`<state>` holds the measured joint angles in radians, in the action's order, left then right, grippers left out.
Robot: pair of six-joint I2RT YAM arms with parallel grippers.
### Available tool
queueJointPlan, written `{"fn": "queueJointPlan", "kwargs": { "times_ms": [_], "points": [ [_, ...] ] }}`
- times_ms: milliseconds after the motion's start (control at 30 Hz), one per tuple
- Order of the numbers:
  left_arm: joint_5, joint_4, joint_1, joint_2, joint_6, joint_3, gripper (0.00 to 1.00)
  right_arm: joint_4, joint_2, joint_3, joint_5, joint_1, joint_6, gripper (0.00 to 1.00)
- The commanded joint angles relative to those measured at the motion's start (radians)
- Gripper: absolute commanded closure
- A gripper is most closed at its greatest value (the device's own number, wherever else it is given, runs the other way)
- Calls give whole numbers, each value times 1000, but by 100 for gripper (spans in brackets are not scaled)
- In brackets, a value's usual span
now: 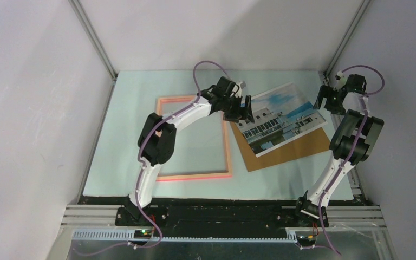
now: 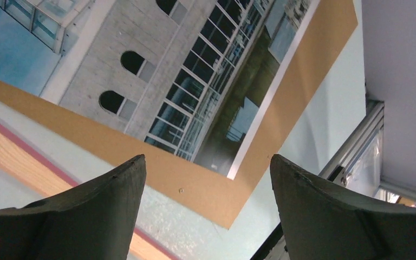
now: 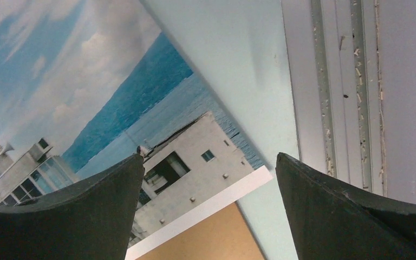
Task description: Put the photo into the frame
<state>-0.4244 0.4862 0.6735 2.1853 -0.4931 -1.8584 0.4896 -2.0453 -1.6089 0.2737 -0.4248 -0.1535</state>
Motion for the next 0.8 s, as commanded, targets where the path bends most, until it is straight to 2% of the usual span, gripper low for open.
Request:
{"fn": "queueJointPlan", "kwargs": {
  "times_ms": [0, 467, 767],
  "points": [
    [32, -16, -6, 78, -120, -74, 12, 44, -59, -90, -4, -6, -45, 5],
    [115, -17, 23, 126, -172, -53, 12, 146, -197, -233, 27, -9, -95, 5],
    [113, -16, 36, 145, -184, -23, 12, 209, -256, -319, 47, -8, -129, 6]
  ]
}}
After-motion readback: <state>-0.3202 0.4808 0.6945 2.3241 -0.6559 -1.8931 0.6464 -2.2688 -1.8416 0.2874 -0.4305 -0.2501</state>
